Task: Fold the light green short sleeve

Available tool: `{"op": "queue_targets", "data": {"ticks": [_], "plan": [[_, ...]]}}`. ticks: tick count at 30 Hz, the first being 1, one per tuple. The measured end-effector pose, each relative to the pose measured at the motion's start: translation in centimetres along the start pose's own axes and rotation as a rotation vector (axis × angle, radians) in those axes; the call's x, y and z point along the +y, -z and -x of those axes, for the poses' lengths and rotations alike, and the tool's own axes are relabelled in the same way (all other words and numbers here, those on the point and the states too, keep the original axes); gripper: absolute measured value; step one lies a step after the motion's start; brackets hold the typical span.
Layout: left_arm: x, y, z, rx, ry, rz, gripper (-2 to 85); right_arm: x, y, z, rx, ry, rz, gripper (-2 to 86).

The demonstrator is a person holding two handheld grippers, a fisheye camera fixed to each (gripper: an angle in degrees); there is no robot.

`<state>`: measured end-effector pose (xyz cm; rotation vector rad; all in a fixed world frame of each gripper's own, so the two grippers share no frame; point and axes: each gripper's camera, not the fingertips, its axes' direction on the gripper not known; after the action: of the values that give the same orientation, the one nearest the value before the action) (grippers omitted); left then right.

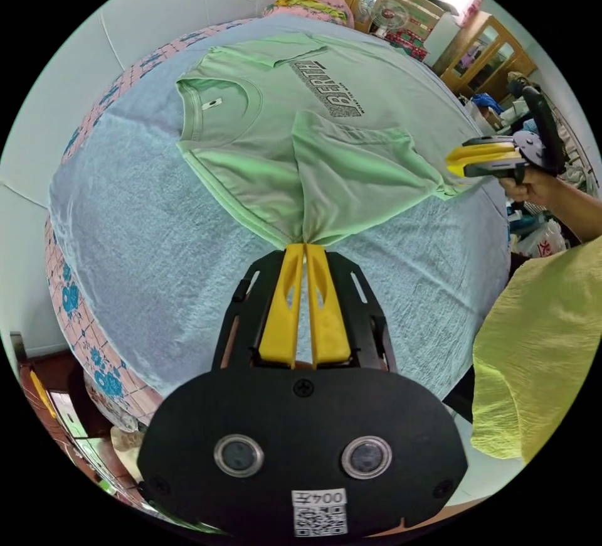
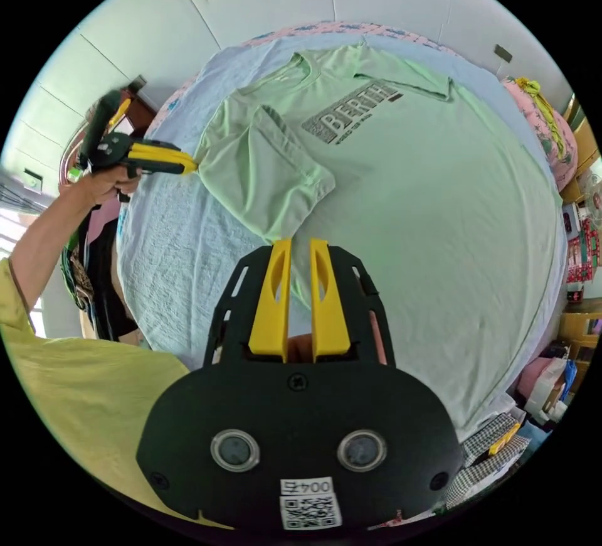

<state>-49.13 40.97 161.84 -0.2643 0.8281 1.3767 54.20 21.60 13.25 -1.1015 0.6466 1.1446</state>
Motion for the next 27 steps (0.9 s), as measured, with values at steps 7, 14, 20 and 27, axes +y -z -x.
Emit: {"op": "queue_targets", "data": {"ticks": [7,14,20,27], "plan": [[4.5,6.5,1.6,-0.073,0.276,-0.1,0.6,-5.3,2.5,-2.3,-0.078,0.115,-0.096,6.7],[14.3,10.8,-5.5,0.011,0.571,-0.217,0.4,-14.2,1.4,1.0,-0.143,0.298,-0.057,7.3],[20.9,11.6,-11.0,0.055,0.695,-0.204,0.3,-18.2,-1.7,2.2,-0.104,0.375,0.071,6.3],[24.3,12.3,-10.8,0.11,0.803,-0.232,0.3,-20.0,-1.7,1.0,-0.061,0.375,0.068,-0.1]]}}
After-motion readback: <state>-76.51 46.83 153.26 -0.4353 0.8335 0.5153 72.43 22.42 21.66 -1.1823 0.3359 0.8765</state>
